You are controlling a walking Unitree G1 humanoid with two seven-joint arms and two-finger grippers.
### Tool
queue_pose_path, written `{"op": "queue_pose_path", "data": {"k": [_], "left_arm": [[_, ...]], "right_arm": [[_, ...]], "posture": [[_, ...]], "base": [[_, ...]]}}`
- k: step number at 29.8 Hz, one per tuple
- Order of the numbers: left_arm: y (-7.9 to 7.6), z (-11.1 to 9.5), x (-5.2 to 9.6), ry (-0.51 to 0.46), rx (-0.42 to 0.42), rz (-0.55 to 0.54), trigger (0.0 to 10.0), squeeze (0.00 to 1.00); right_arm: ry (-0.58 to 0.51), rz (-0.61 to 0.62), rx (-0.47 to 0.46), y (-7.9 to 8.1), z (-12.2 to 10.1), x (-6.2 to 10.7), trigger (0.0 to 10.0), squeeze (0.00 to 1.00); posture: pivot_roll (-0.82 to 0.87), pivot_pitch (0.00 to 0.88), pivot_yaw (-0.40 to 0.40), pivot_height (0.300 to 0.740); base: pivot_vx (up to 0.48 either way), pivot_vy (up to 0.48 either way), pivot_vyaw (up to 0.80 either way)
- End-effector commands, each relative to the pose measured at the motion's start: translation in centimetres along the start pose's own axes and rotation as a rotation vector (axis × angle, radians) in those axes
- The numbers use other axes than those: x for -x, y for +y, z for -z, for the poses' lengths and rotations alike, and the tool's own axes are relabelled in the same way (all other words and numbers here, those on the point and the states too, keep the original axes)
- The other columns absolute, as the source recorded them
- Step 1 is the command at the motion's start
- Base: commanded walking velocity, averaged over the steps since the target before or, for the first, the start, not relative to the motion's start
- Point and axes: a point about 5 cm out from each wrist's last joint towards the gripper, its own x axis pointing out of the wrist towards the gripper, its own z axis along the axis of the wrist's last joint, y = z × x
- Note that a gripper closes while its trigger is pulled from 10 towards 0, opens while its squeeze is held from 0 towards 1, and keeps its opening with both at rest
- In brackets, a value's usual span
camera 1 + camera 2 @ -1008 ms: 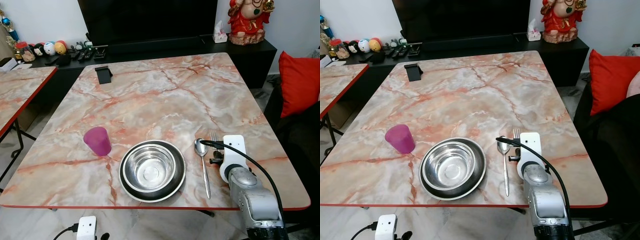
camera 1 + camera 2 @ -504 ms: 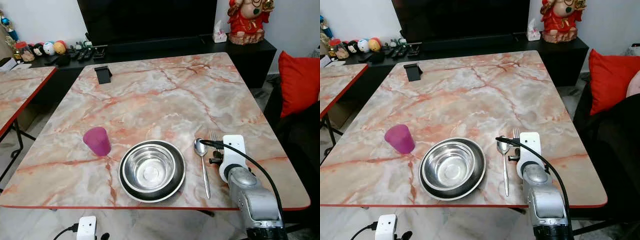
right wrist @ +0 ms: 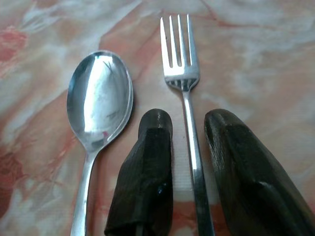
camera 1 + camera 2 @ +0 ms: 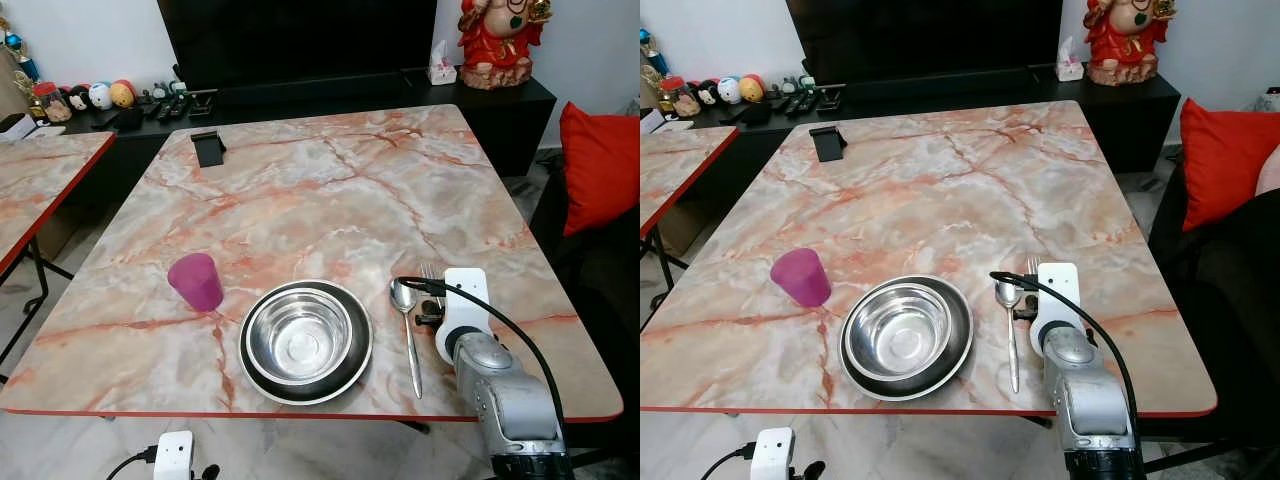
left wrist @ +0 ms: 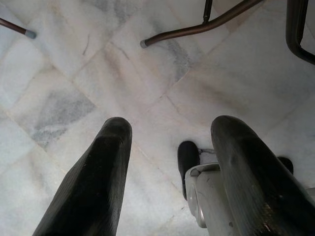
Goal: Setting the table
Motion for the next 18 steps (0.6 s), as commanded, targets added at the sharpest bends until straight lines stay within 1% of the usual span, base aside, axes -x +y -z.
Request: {"op": "queue_pose_path", "data": {"k": [1, 6, 8, 9, 11, 12, 13, 15, 16, 17, 18], "left_arm": [[0.5, 0.2, 0.1, 0.021, 0.004, -0.013, 10.0, 0.00], [0.6, 0.2, 0.1, 0.019, 0.004, -0.013, 10.0, 0.00], [0.6, 0.2, 0.1, 0.019, 0.004, -0.013, 10.0, 0.00], [0.6, 0.2, 0.1, 0.018, 0.004, -0.013, 10.0, 0.00], [0.6, 0.2, 0.1, 0.018, 0.004, -0.013, 10.0, 0.00], [0.7, 0.2, 0.1, 0.018, 0.004, -0.013, 10.0, 0.00], [0.7, 0.2, 0.1, 0.017, 0.003, -0.013, 10.0, 0.00], [0.7, 0.1, 0.1, 0.016, 0.003, -0.013, 10.0, 0.00], [0.7, 0.1, 0.1, 0.015, 0.003, -0.013, 10.0, 0.00], [0.7, 0.1, 0.1, 0.015, 0.002, -0.013, 10.0, 0.00], [0.8, 0.1, 0.1, 0.015, 0.001, -0.013, 10.0, 0.00]], "right_arm": [[-0.037, -0.006, -0.007, 0.2, -1.1, 0.3, 10.0, 0.00], [-0.075, 0.026, 0.026, -0.2, -1.4, 0.2, 10.0, 0.00], [-0.106, 0.024, 0.014, -0.2, -1.9, 0.3, 10.0, 0.00], [-0.164, 0.027, 0.016, -0.2, -2.5, 0.4, 10.0, 0.00], [-0.236, 0.040, 0.032, -0.3, -3.2, 0.6, 10.0, 0.00], [-0.287, 0.037, 0.024, -0.3, -3.7, 0.7, 10.0, 0.00], [-0.376, 0.029, -0.019, -0.2, -4.5, 1.1, 10.0, 0.00], [-0.461, 0.027, -0.060, -0.3, -5.2, 1.6, 10.0, 0.00], [-0.528, 0.037, -0.071, -0.4, -5.9, 2.0, 10.0, 0.00], [-0.557, 0.042, -0.065, -0.4, -6.3, 2.2, 10.0, 0.00], [-0.611, 0.041, -0.049, -0.3, -6.9, 2.6, 10.0, 0.00]], "posture": [[-0.11, 0.000, 0.112, 0.740], [-0.11, 0.000, 0.113, 0.740], [-0.11, 0.000, 0.113, 0.740], [-0.11, 0.000, 0.116, 0.740], [-0.11, 0.000, 0.116, 0.740], [-0.11, 0.000, 0.117, 0.740], [-0.11, 0.000, 0.119, 0.740], [-0.11, 0.000, 0.119, 0.740], [-0.11, 0.000, 0.120, 0.740], [-0.11, 0.000, 0.120, 0.740], [-0.11, 0.000, 0.122, 0.740]], "base": [[0.000, 0.000, 0.00], [0.000, 0.000, 0.00], [0.000, 0.000, 0.00], [0.000, 0.000, 0.00], [0.000, 0.000, 0.00], [0.000, 0.000, 0.00], [0.000, 0.000, 0.00], [0.000, 0.000, 0.00], [0.000, 0.000, 0.00], [0.000, 0.000, 0.00], [0.000, 0.000, 0.00]]}}
